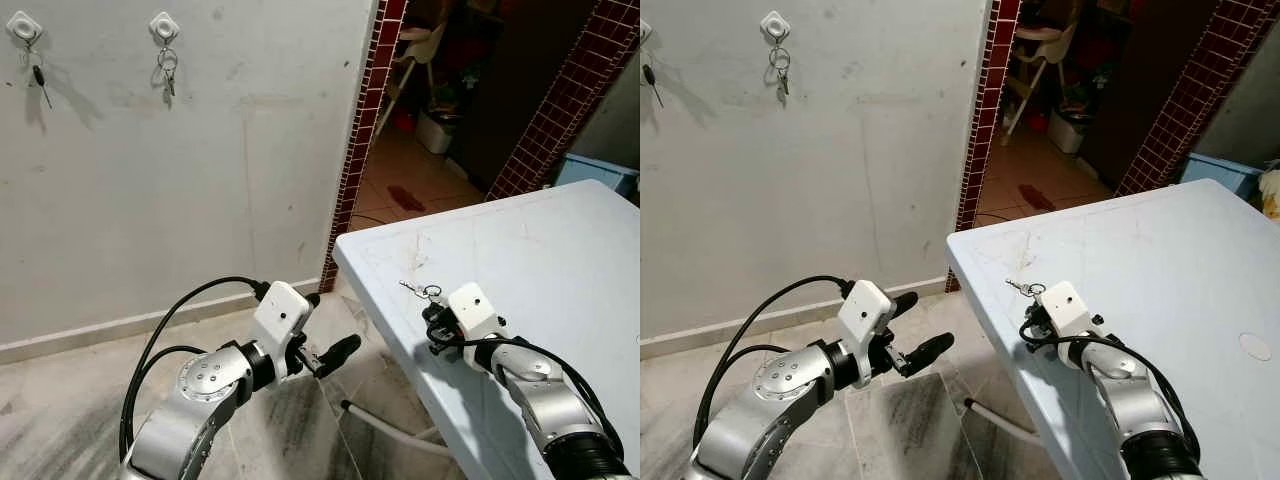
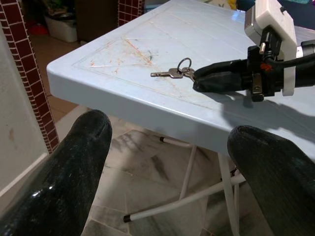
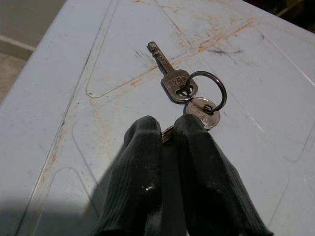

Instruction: Hang keys on a hook

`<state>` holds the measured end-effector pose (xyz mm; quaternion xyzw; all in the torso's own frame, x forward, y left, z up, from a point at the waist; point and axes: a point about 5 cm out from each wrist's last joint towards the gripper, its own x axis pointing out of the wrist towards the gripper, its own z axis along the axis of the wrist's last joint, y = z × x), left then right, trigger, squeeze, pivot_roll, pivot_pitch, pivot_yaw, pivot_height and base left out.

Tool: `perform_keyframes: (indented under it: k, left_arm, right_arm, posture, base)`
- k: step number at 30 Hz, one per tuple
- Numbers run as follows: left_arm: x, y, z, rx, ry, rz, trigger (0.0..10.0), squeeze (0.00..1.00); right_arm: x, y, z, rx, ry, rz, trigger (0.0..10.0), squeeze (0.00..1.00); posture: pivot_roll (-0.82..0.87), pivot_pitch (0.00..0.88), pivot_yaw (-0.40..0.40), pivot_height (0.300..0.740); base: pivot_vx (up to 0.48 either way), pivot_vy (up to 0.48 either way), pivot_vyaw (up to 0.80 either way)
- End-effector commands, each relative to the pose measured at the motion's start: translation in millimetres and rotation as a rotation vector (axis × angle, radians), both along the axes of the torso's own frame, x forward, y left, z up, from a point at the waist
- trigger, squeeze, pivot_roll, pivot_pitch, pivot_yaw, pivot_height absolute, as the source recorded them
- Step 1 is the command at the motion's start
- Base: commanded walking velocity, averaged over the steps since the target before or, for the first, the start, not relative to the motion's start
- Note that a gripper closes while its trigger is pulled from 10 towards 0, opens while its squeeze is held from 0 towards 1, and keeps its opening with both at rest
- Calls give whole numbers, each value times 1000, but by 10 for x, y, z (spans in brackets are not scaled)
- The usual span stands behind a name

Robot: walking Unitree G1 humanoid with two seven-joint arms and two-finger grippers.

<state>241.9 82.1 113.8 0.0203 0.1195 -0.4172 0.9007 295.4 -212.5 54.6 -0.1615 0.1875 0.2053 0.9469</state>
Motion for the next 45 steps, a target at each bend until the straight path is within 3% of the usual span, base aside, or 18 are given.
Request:
perform_keyframes:
  k: [1,4,17,29,30,31,32,33,34,44,45]
  left_arm:
    - [-22,-34,36,-2,-13,-19,10000,0]
    - [-30,-41,37,-4,-12,-21,10000,0]
    - [-26,-37,37,-4,-9,-20,10000,0]
    - [-21,-35,40,-4,-10,-25,10000,0]
    - [-20,-32,41,-2,-11,-25,10000,0]
    - [-19,-27,42,-2,-11,-24,10000,0]
    - [-19,-27,42,-2,-11,-24,10000,0]
    - [-20,-31,41,-3,-11,-25,10000,0]
    - [-21,-36,41,-4,-11,-26,10000,0]
    - [-13,-42,41,-3,-13,-28,10000,0]
    - [-16,-41,39,-2,-13,-27,10000,0]
  right_arm:
    - [-87,-115,-111,12,64,-65,10000,1000]
    - [-67,-81,-50,78,34,-71,10000,1000]
    - [-27,-40,9,143,2,-99,10000,1000]
    - [32,63,46,285,-25,-150,10000,984]
    - [32,68,52,296,-29,-146,10000,824]
    - [33,75,57,301,-31,-144,10000,553]
    - [33,75,57,301,-31,-144,10000,553]
    - [46,67,71,299,-40,-147,10000,220]
    - [54,62,79,301,-44,-148,10000,27]
    - [113,90,107,301,-60,-137,10000,0]
    - [103,109,84,293,-52,-130,3804,0]
  posture:
    - [141,30,-99,740]
    - [141,32,-102,740]
    - [142,28,-100,740]
    - [151,22,-97,740]
    - [151,22,-97,740]
    - [151,22,-94,740]
    - [151,22,-94,740]
    - [151,22,-94,740]
    - [151,22,-94,740]
    - [155,17,-91,740]
    - [156,18,-92,740]
  base:
    - [0,0,0]
    - [0,0,0]
    - [0,0,0]
    - [0,0,0]
    - [0,0,0]
    - [0,0,0]
    - [0,0,0]
    - [0,0,0]
    - [0,0,0]
    - [0,0,0]
    - [0,0,0]
